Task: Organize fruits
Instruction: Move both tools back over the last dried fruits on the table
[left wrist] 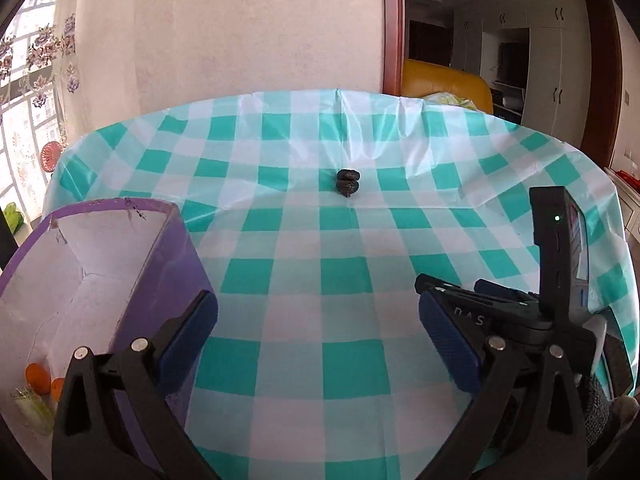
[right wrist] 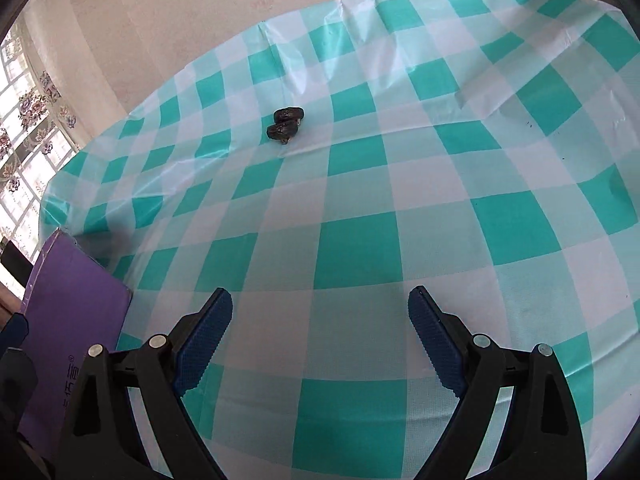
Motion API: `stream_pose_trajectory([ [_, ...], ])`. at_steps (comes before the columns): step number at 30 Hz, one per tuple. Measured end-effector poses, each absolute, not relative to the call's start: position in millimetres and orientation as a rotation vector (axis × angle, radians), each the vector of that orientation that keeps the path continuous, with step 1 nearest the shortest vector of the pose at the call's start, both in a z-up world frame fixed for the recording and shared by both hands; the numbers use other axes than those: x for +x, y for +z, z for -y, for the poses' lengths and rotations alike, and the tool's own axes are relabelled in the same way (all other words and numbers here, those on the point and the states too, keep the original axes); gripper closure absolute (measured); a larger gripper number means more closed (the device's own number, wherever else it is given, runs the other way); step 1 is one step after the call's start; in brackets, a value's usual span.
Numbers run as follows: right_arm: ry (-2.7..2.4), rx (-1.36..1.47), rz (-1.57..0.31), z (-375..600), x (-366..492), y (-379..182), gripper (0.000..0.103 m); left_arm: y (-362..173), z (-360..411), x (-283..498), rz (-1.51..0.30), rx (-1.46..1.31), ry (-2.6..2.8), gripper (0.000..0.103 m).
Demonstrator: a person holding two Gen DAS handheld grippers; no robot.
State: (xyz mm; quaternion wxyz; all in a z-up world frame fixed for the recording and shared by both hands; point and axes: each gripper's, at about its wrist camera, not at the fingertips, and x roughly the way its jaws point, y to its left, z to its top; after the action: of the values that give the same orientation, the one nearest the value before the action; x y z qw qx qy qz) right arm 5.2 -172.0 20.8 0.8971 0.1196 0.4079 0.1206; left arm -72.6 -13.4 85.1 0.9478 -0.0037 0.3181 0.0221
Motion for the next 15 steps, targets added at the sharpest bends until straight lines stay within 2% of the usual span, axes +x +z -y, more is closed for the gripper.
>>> stream_pose_trajectory([
  [6,0.180,0.270,-0.890,196,52,16,0.016,35,-8,26,-0.797,-0.169,0.149,0.002],
  [15,0.198,0.271,-0.826,195,119,22,0.016,23,-15,106,-0.750,-0.224,0.177,0.002],
])
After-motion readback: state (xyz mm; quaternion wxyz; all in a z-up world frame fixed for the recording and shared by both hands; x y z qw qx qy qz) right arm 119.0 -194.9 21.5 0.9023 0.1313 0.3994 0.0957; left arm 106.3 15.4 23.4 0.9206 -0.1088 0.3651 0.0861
